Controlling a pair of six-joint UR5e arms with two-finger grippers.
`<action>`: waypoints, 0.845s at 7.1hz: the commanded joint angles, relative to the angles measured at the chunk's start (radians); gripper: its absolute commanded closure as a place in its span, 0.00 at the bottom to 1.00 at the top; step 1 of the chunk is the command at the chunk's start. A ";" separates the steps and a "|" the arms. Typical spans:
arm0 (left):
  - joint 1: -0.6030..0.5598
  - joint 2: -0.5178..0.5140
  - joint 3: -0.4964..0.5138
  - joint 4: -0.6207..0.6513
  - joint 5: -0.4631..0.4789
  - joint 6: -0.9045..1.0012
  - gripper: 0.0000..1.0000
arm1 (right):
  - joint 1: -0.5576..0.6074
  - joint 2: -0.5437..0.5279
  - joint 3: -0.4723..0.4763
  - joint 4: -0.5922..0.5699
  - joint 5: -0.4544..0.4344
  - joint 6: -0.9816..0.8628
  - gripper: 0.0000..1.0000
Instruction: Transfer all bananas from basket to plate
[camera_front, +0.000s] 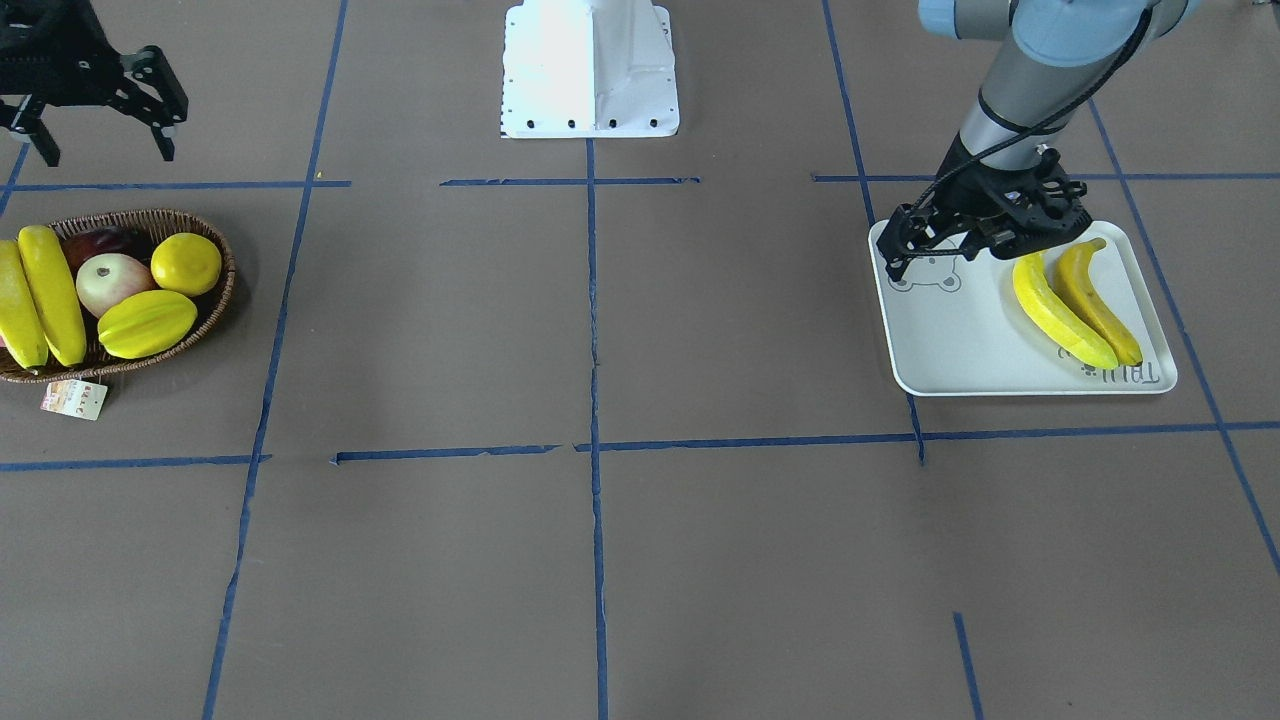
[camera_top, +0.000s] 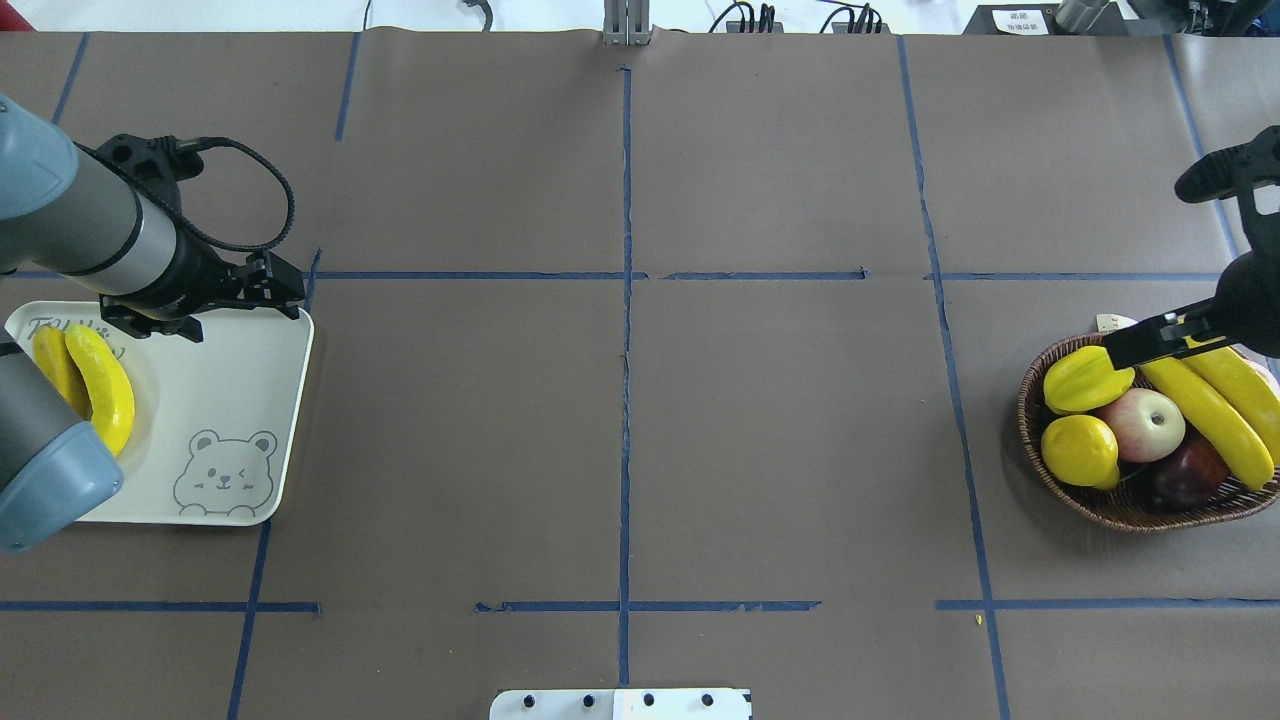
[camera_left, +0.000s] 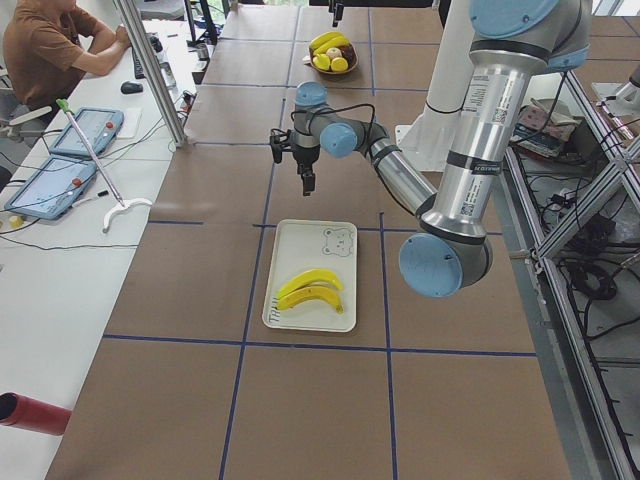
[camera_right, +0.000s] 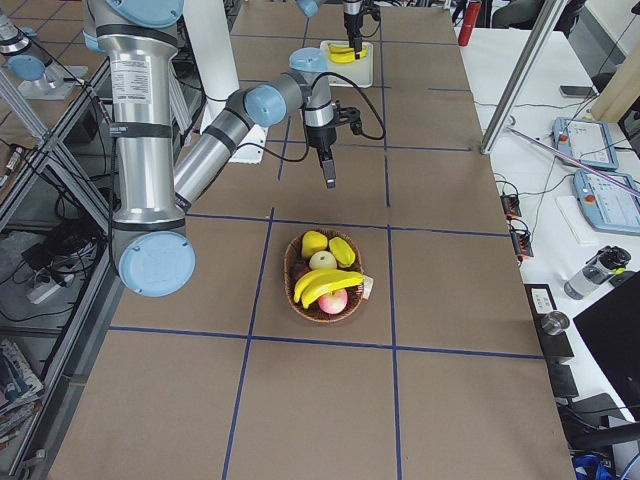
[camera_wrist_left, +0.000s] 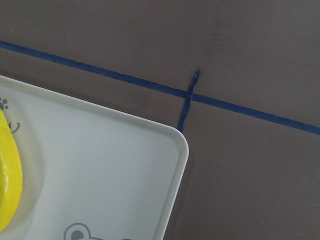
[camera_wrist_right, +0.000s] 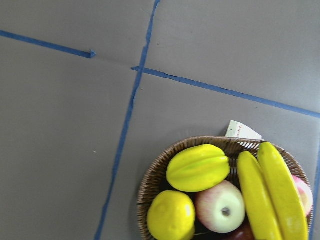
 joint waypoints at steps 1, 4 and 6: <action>0.014 -0.026 0.000 0.005 -0.002 -0.023 0.00 | 0.283 -0.014 -0.188 0.000 0.249 -0.454 0.00; 0.019 -0.033 0.000 0.005 -0.002 -0.034 0.00 | 0.360 -0.063 -0.386 0.155 0.415 -0.556 0.00; 0.019 -0.037 0.002 0.005 -0.002 -0.034 0.00 | 0.379 -0.094 -0.616 0.407 0.487 -0.548 0.00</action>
